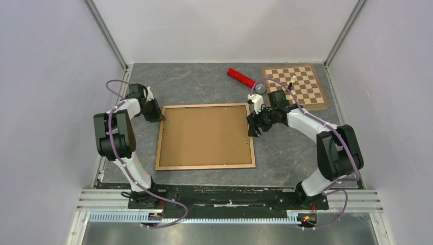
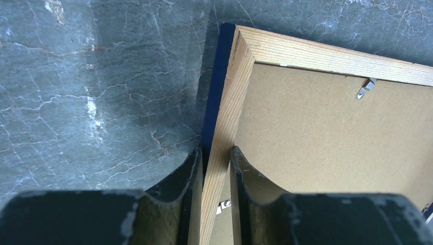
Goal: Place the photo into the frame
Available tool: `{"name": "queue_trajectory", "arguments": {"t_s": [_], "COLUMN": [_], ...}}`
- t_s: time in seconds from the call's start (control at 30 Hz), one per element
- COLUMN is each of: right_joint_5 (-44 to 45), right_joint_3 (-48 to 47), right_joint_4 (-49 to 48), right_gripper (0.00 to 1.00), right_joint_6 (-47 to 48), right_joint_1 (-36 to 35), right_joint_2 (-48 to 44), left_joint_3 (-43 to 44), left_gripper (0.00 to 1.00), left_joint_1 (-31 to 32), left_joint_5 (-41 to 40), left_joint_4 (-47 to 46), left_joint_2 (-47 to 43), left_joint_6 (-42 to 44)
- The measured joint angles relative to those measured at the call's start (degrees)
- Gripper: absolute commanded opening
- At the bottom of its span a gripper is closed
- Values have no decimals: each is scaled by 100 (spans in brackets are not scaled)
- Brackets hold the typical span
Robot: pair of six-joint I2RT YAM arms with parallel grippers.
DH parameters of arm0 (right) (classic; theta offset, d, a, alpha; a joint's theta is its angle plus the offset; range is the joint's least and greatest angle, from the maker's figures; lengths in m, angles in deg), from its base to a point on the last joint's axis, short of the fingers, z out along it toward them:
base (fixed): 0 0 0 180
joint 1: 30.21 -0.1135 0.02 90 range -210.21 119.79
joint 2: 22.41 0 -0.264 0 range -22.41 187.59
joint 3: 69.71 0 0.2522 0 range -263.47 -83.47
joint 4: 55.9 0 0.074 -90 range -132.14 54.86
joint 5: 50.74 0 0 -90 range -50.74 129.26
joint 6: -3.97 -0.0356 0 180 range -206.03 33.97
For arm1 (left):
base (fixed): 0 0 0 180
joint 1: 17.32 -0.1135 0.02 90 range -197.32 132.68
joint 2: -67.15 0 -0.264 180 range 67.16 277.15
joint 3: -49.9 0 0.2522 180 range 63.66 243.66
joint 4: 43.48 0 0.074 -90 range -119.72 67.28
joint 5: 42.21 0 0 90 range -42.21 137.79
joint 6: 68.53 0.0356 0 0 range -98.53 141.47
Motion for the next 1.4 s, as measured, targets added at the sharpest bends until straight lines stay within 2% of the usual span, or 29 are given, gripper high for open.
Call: {"name": "queue_trajectory", "arguments": {"t_s": [0.43, 0.83, 0.93, 1.2, 1.4], "right_joint_5": [-114, 623, 785, 1038, 1075], "right_joint_3": [313, 446, 476, 581, 581], "right_joint_4": [-63, -358, -424, -636, -599], "right_gripper": [75, 70, 67, 52, 47], "right_joint_6": [70, -92, -151, -308, -374], "right_joint_1": [-417, -765, -824, -859, -852], "right_joint_2": [234, 358, 341, 295, 278], "left_joint_3": [-13, -33, -46, -66, -66], "left_gripper": [2, 2, 2, 2, 2], "left_joint_1": [-17, -20, -20, -20, -20], "left_joint_5": [42, 44, 44, 42, 42], "left_joint_4": [-22, -48, -61, -85, -85], "left_joint_2": [0, -13, -22, -33, -33], "left_joint_6": [0, 0, 0, 2, 2]}}
